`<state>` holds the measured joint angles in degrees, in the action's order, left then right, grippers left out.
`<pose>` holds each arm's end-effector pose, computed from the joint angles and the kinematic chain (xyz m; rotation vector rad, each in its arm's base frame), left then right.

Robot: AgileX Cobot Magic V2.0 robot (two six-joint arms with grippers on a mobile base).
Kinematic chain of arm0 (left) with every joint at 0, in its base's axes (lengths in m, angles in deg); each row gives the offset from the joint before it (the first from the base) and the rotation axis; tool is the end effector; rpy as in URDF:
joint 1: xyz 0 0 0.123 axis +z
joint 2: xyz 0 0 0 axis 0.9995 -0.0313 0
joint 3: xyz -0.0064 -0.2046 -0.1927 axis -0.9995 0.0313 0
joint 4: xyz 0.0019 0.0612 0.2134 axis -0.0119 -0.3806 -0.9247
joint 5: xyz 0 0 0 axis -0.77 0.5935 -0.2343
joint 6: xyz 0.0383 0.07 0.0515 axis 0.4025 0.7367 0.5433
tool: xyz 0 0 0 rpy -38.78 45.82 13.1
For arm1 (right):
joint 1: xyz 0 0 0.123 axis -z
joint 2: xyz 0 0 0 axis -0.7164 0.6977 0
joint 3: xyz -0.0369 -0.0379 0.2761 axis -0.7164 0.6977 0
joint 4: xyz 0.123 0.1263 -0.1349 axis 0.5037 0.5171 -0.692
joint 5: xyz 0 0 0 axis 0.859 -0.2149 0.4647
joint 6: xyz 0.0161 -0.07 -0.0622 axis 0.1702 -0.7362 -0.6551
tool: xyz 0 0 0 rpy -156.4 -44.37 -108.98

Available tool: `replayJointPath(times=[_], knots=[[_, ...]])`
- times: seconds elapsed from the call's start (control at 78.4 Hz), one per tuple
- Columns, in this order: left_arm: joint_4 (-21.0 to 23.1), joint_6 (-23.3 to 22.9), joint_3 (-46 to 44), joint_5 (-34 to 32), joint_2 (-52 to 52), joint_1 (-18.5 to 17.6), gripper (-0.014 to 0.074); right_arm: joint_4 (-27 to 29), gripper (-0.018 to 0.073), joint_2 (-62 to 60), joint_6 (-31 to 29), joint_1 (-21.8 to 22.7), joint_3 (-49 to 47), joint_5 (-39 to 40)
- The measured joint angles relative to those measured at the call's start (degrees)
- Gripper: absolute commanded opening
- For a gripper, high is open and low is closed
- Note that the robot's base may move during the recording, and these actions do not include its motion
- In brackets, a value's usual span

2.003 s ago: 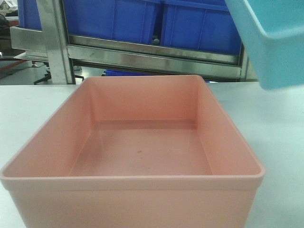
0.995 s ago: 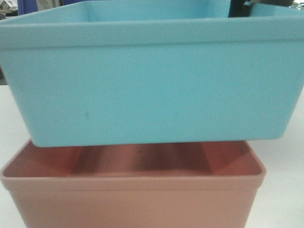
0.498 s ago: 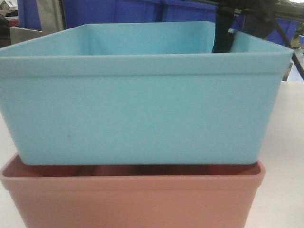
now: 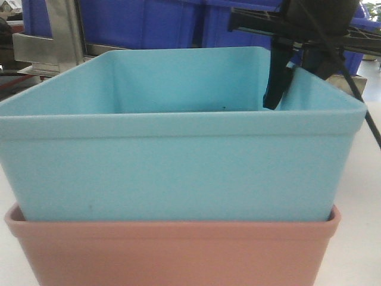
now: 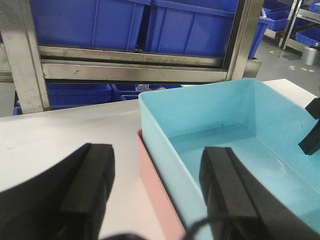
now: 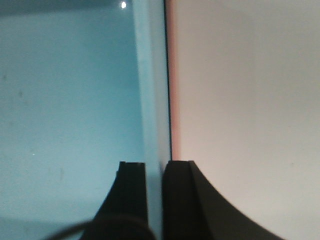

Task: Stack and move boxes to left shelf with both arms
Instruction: 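Lower the light-blue bin into the pink bin with the right gripper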

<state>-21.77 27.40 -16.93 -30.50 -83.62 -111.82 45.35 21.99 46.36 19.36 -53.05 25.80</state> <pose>0.0905 -0.0434 0.3227 0.3192 1.6657 -0.3900 0.2752 0.1446 0.2865 0.1585 2.8144 0.3704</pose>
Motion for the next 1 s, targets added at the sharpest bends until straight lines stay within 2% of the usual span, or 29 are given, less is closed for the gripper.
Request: replayJointPath(times=[0.88, 0.995], knots=[[0.00, 0.00, 0.00, -1.65, -0.21, 0.00, 0.0301, -0.20, 0.0055, 0.00, 0.00, 0.00, 0.00, 0.43], [1.02, 0.00, 0.00, -1.65, -0.21, 0.00, 0.0301, -0.20, 0.0055, 0.00, 0.00, 0.00, 0.00, 0.43]])
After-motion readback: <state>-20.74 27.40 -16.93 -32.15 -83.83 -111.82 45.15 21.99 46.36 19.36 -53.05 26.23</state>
